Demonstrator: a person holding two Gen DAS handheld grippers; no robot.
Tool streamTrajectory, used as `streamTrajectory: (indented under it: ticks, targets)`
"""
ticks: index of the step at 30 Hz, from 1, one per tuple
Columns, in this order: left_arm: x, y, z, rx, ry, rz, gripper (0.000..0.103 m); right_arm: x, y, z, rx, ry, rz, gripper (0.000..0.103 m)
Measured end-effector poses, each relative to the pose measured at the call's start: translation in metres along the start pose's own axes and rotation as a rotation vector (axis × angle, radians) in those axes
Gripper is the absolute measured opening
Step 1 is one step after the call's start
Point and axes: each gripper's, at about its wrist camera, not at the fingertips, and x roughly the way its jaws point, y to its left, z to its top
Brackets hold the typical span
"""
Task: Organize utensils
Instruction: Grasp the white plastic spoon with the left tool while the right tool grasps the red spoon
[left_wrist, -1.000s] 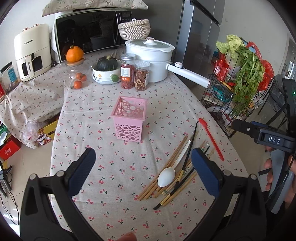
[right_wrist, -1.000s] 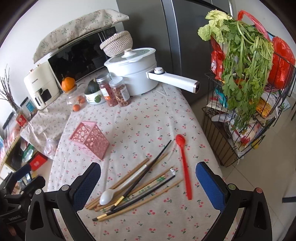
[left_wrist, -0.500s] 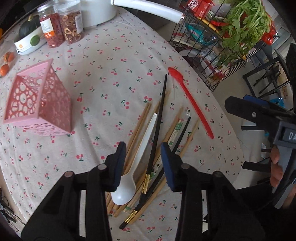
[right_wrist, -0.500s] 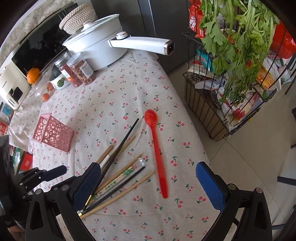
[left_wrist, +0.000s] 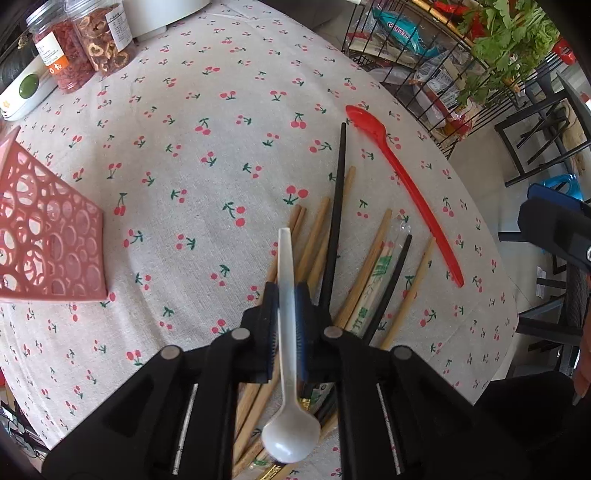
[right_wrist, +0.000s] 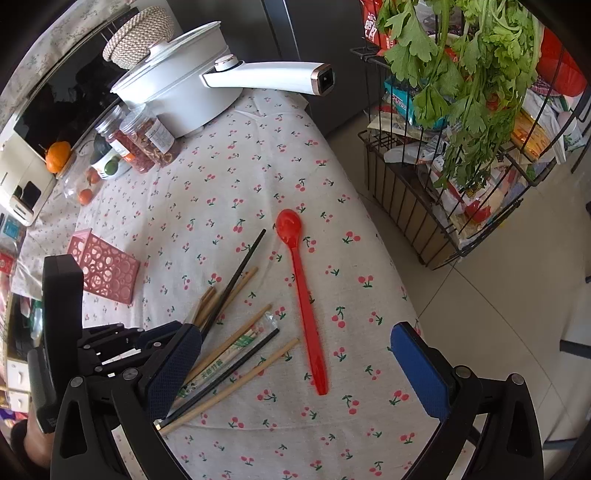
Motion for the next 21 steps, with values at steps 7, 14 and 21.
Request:
streamTrajectory:
  ticks: [7, 14, 21]
  targets:
    - [-0.043, 0.014, -0.017, -0.024, -0.112, -0.017, 0.010, 0.016, -0.005, 0.012, 0.026, 0.012, 0.021, 0.103]
    - [-0.100, 0.040, -0.051, -0.044, -0.253, 0.020, 0.010, 0.051, 0.003, 0.038, -0.022, 0.052, 0.061, 0.085]
    - [-0.112, 0.068, -0.076, -0.101, -0.357, 0.008, 0.010, 0.085, 0.017, 0.054, -0.135, 0.076, -0.043, 0.063]
